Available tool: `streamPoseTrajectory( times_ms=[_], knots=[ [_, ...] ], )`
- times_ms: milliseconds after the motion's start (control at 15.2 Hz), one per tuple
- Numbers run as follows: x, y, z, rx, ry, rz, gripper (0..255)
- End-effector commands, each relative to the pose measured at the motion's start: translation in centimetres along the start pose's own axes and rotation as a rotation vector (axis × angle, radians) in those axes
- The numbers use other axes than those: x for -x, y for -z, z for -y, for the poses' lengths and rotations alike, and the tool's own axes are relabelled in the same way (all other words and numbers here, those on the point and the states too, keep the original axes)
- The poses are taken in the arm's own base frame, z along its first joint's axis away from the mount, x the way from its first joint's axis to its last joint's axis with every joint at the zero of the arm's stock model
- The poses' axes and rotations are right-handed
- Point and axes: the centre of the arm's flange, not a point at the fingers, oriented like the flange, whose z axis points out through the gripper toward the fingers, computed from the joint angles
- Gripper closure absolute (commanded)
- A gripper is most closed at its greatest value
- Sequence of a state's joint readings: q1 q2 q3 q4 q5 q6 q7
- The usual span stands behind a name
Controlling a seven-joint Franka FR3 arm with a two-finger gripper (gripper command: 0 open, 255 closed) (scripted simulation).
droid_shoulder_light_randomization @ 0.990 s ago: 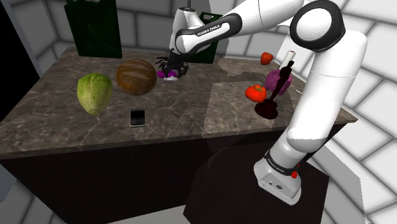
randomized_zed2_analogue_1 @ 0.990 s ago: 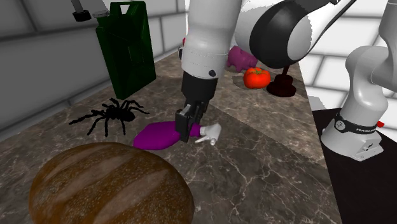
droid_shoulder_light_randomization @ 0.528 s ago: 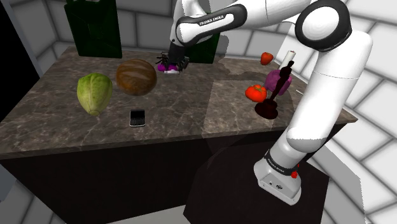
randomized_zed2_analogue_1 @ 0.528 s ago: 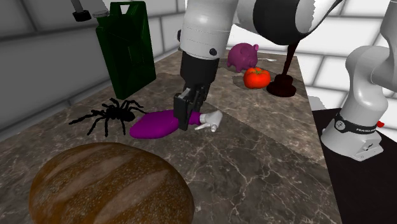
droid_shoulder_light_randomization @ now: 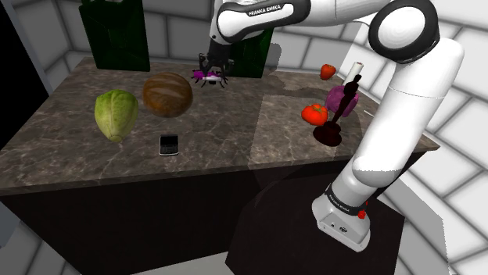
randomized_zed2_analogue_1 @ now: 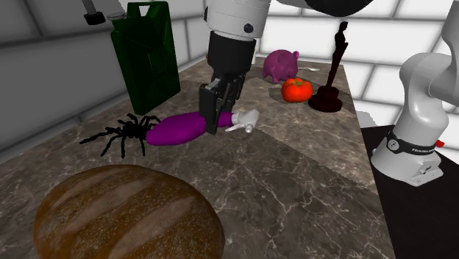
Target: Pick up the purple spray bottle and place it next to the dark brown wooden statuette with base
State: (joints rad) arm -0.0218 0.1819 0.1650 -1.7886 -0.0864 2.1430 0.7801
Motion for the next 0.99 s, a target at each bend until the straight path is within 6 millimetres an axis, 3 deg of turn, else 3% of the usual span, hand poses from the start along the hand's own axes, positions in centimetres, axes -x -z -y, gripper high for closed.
streamPoseTrajectory(
  times_ms=[0,924],
  knots=[
    [-0.2,1.0,0.1,0.0,0.0,0.0,255],
    [-1.4,8.3,0.7,0.0,0.0,0.0,255]
  ],
)
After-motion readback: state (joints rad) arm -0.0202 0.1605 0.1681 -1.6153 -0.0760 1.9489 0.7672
